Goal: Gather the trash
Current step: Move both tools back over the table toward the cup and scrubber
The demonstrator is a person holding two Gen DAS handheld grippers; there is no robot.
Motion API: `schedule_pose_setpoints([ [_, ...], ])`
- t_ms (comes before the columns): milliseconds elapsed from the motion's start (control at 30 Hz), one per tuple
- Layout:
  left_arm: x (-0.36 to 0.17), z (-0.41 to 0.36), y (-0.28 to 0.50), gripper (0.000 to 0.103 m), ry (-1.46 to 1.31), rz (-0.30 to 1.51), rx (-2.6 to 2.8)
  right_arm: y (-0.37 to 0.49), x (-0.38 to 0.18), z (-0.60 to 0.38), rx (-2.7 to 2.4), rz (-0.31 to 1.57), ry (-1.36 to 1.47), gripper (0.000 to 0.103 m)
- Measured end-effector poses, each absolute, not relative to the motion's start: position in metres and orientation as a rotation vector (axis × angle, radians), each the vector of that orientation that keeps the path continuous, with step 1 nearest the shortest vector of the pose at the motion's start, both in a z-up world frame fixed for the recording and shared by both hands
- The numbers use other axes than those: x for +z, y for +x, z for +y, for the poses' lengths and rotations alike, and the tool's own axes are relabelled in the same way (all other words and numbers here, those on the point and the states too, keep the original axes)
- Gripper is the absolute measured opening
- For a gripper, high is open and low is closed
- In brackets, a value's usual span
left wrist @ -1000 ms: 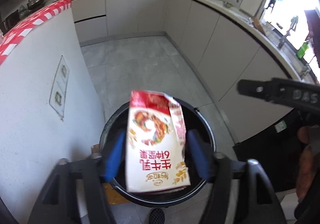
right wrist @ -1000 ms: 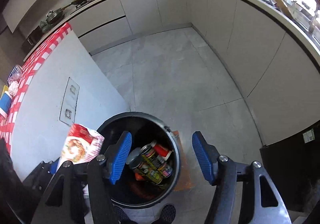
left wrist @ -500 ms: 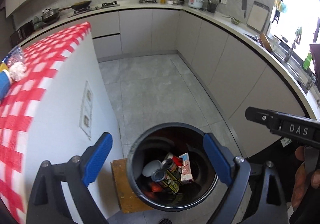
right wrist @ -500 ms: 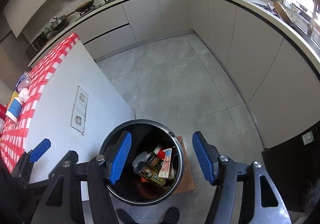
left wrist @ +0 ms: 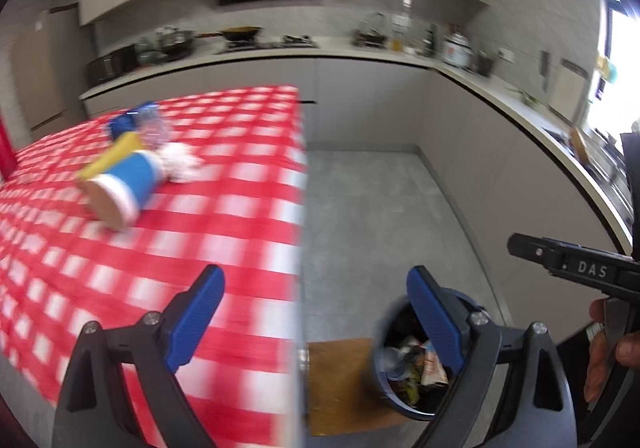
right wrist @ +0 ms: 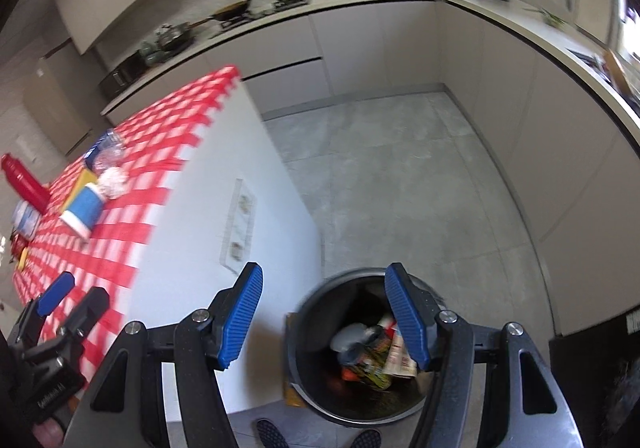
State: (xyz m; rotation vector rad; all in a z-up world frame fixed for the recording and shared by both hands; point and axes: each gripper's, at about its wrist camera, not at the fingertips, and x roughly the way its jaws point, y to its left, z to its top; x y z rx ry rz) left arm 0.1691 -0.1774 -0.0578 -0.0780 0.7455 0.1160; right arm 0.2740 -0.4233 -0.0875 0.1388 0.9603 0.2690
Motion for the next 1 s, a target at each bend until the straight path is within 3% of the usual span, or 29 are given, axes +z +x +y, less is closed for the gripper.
schedule_pose_setpoints([
  [400,-0.052,-0.018,0.139,0.093,-0.175,0.703,0.294,0.279,-0.065,-0.274,0.403,0.936,0.084,0.066],
  [1000,-0.067,0.135,0.161,0.093,-0.18,0.738,0.196,0.298,-0.056,-0.083,0.438,0.957,0.13,0.066],
])
